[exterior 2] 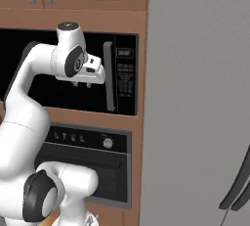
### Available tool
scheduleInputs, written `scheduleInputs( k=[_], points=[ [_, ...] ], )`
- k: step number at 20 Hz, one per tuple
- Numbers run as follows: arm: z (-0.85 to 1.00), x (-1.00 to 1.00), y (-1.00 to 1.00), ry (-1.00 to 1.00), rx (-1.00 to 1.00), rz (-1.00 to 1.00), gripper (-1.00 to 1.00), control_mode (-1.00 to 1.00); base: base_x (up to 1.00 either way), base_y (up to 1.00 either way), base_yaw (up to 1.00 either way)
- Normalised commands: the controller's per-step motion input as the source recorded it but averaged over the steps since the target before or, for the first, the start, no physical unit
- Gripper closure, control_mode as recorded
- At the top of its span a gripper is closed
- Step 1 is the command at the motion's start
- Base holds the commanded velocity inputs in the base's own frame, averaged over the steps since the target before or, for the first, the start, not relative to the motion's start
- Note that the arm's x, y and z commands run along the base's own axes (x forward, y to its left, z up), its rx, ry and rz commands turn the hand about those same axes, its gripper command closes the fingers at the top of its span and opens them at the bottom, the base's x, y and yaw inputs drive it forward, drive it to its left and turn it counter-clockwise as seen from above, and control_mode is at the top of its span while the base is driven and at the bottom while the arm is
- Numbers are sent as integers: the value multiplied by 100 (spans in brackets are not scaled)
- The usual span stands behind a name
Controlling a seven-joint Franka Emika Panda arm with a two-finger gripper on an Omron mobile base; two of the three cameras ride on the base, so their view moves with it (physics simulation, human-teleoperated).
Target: Take the baked cake out of the oven and place it on the plate for cooling. Then close the oven door.
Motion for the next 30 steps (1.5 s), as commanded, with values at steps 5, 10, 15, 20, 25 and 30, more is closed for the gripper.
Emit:
scheduleInputs(
  k=[5, 10, 15, 20, 25, 30],
  points=[
    [0, 0, 0, 0, 0, 0, -100, 100, 0, 0, 0],
    [0, 0, 0, 0, 0, 0, -100, 100, -2, 0, 0],
    [0, 0, 0, 0, 0, 0, -100, 100, -51, 0, 11],
    [0, 0, 0, 0, 0, 0, -100, 100, -71, -13, 23],
    [0, 0, 0, 0, 0, 0, -100, 100, -32, -51, 37],
    [0, 0, 0, 0, 0, 0, -100, 100, -1, -60, 40]
  ],
)
